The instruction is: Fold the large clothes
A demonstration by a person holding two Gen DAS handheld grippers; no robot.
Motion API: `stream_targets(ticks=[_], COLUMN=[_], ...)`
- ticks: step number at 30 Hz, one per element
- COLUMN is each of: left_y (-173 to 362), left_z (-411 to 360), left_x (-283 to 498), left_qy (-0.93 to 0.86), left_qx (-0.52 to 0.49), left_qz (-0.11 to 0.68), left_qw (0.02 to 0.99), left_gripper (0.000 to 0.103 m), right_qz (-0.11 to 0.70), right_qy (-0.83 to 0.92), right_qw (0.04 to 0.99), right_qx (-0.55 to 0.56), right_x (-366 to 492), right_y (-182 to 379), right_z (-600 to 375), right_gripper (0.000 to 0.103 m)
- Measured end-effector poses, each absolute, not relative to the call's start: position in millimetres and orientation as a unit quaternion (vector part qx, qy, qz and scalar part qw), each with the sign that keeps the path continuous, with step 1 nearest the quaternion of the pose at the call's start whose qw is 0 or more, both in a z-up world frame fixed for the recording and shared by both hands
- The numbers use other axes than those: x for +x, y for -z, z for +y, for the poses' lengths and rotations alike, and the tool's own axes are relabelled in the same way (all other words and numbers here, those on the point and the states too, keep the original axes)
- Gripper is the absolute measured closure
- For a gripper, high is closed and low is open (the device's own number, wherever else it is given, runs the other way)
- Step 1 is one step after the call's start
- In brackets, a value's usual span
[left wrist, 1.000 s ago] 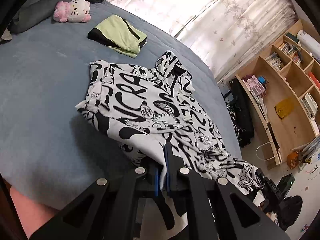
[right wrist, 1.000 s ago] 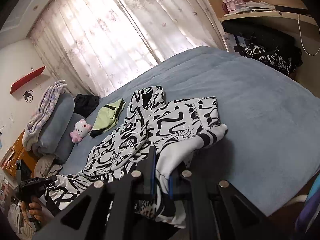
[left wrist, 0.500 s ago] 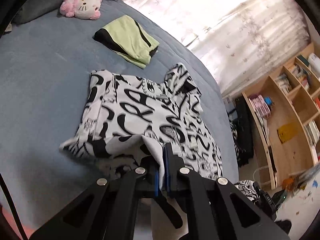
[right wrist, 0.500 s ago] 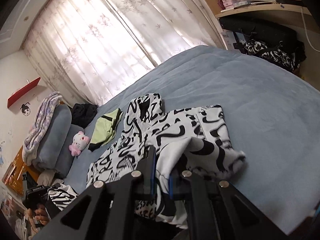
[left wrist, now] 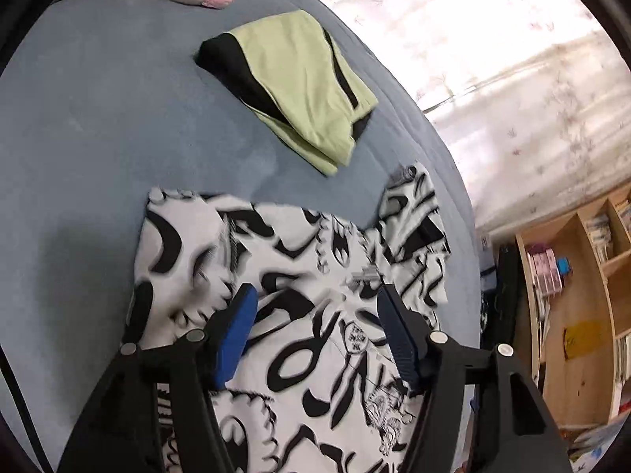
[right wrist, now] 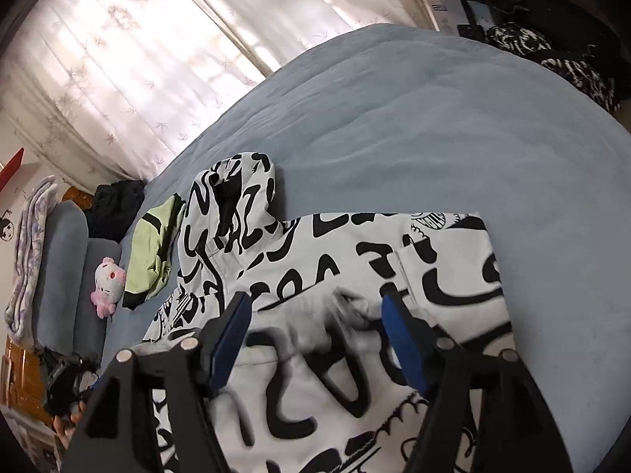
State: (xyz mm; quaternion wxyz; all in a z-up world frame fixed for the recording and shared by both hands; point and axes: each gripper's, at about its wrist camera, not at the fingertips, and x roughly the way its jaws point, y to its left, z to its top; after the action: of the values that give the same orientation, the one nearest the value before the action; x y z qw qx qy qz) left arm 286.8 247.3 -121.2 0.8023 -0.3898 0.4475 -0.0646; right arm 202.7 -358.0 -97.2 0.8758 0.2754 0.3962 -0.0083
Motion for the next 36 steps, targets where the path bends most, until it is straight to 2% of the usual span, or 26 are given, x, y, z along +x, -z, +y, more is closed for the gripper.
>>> stream_targets(ticks=[3, 14, 22, 24, 26, 30, 31, 33, 34, 36], left_y=[126.4, 161.6, 180.5, 178.7, 177.7, 176.9, 177.1, 177.0, 177.0, 174.9], left_z=[243.4, 180.3, 172.2, 166.6, 154.8, 132.7, 129.8, 124.5, 120.4, 105.3], left_x=[298.5, 319.7, 335.4, 335.9, 335.8, 330.4, 329.7, 328.3, 326.2, 315.6], left_qy=[0.06, 0.105, 0.128, 0.138, 0.151, 0.146, 0.144, 0.153, 0.148, 0.124], left_qx=[-0.345, -0.059, -0.025, -0.017, 0.006, 0.075, 0.083, 0.079, 0.085, 0.128], left_qz=[0.465, 0.55, 0.566, 0.566, 0.565, 0.552, 0.55, 0.55, 0.549, 0.528], left_qw=[0.813, 0.827, 0.814, 0.812, 0.811, 0.817, 0.819, 0.817, 0.818, 0.83], left_gripper=[0.041, 0.041, 0.041, 0.041, 0.041, 0.042, 0.043, 0.072, 0.073, 0.09], right_qz=[0.401, 0.49, 0.501, 0.496, 0.492, 0.481, 0.476, 0.467, 0.461, 0.446], right_qy=[0.006, -0.007, -0.004, -0.003, -0.023, -0.005, -0.001, 0.006, 0.011, 0.02], right_qw=[0.881, 0.868, 0.863, 0.867, 0.869, 0.877, 0.879, 0.884, 0.887, 0.895], right_qx=[0.253, 0.077, 0.057, 0.047, 0.042, -0.015, -0.016, -0.006, -0.001, 0.005], right_x=[205.8, 238.6, 255.8, 253.2, 249.7, 240.4, 238.2, 235.2, 233.4, 227.8], right_y=[99.1, 156.6, 177.6, 177.0, 176.4, 176.6, 175.9, 173.1, 171.0, 164.5], right_z=[-361.7, -346.1, -345.3, -342.5, -335.1, -315.4, -314.6, -318.0, -319.5, -322.6], right_gripper=[0.034, 0.034, 0.035, 0.044, 0.087, 0.089, 0.091, 0.093, 0.094, 0.096])
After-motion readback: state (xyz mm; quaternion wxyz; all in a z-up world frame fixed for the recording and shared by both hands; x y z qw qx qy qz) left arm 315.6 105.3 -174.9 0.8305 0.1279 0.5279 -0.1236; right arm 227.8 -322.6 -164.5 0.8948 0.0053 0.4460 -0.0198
